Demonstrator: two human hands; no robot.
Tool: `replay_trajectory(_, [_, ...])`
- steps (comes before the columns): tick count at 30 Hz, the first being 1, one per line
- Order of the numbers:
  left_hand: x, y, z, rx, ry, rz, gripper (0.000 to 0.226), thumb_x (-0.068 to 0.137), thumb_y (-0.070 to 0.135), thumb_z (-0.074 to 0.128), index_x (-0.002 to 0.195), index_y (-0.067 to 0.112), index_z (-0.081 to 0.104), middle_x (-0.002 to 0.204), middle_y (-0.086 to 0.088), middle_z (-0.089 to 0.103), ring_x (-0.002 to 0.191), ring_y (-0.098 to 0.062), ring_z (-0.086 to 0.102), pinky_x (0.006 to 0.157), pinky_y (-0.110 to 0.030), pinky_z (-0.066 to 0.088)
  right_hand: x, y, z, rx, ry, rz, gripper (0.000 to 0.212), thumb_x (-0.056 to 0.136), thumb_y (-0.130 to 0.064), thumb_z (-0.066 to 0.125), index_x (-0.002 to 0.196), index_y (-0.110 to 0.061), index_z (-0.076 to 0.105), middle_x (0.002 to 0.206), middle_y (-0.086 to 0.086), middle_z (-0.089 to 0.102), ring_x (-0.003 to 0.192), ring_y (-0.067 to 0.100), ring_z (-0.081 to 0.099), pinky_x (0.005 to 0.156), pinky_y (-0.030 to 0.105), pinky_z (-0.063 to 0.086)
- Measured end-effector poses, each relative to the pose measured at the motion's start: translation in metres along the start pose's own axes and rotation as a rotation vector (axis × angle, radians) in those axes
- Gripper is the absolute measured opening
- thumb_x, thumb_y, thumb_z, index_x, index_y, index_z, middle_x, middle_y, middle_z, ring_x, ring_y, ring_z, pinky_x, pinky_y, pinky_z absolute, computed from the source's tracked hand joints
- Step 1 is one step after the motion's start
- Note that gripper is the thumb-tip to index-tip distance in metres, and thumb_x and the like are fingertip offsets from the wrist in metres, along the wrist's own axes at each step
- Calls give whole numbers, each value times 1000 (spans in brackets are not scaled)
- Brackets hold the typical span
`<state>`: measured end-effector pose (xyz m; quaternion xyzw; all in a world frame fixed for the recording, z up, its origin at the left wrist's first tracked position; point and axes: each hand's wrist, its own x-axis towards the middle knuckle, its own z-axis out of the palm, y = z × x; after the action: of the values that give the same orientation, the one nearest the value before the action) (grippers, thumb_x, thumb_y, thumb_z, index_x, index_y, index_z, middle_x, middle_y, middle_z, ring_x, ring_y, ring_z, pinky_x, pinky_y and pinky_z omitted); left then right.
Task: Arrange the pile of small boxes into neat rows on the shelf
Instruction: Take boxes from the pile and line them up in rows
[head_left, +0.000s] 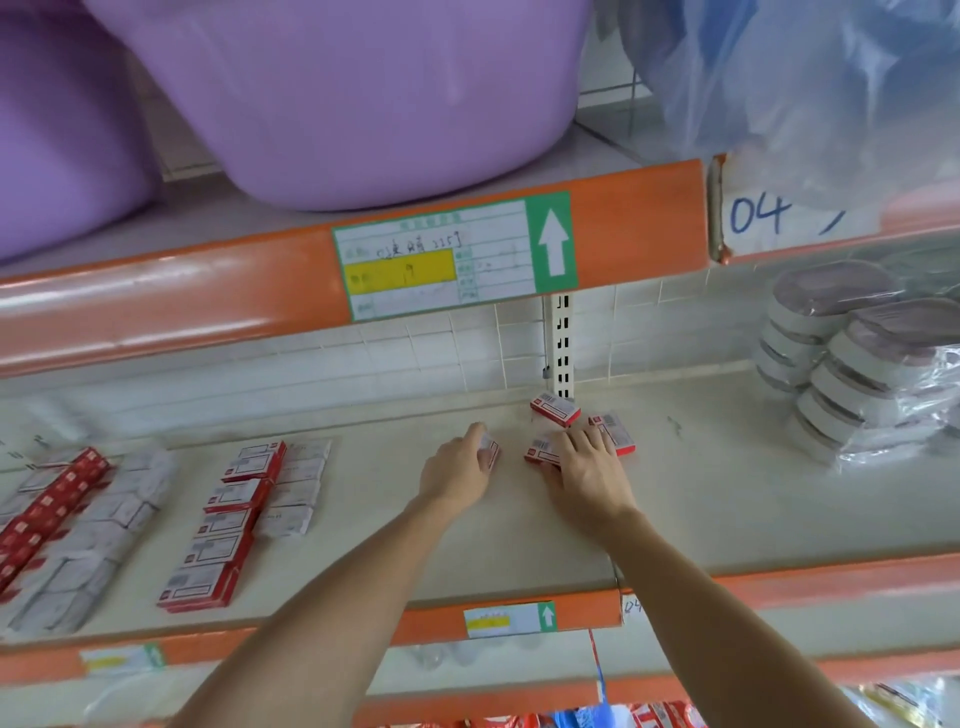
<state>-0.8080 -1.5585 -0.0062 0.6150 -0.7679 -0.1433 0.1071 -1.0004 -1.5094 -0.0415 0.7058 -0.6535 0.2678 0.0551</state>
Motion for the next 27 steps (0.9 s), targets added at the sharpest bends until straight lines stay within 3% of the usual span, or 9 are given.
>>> replay_trajectory(3, [-7,-17,-2,11,32,-54,36,101,37,44,126,12,49,122,-13,58,115,-34,51,88,-41,45,0,-5,-2,49,-62,-44,35,90,-39,53,114,-16,62,112,5,62,111,30,50,98,43,40])
replay_trajectory(8, [-17,-41,-8,28,58,-133,48,93,57,50,113,13,51,114,-6,55,111,-29,50,87,-40,44,5,-23,3,144,-119,-72,36,87,-35,62,114,-11,65,106,9,64,106,32,53,93,45,46])
replay_trajectory(12, [-24,-54,-8,19,102,-172,55,90,67,44,114,18,49,116,-4,56,107,-26,50,90,-42,43,13,-48,8,168,-185,-49,39,87,-32,61,121,-13,61,115,7,63,112,31,50,97,41,42])
replay_trajectory(16, [-34,-64,-6,-140,37,-81,68,82,73,52,139,38,37,130,1,44,123,-23,40,104,-43,29,6,-69,18,167,-203,68,46,89,-34,55,131,-16,53,126,5,56,118,29,44,101,39,33])
replay_trajectory(20, [-47,-71,-4,-75,90,27,87,64,90,40,139,45,42,119,7,38,118,-19,39,100,-35,27,0,-69,21,135,-154,28,42,88,-32,56,126,-14,56,119,7,59,110,30,47,97,39,37])
replay_trajectory(23, [-49,-71,1,-73,172,38,82,66,89,39,134,43,48,118,9,39,115,-16,41,96,-30,26,-1,-68,21,151,-128,17,41,85,-34,59,121,-14,60,111,7,59,103,30,49,92,40,43])
replay_trajectory(27, [-51,-74,5,-83,259,82,67,75,76,53,131,39,51,129,15,50,111,-18,48,92,-30,32,-3,-67,23,192,-96,9,38,82,-31,64,115,-12,63,103,8,59,95,30,52,84,41,49])
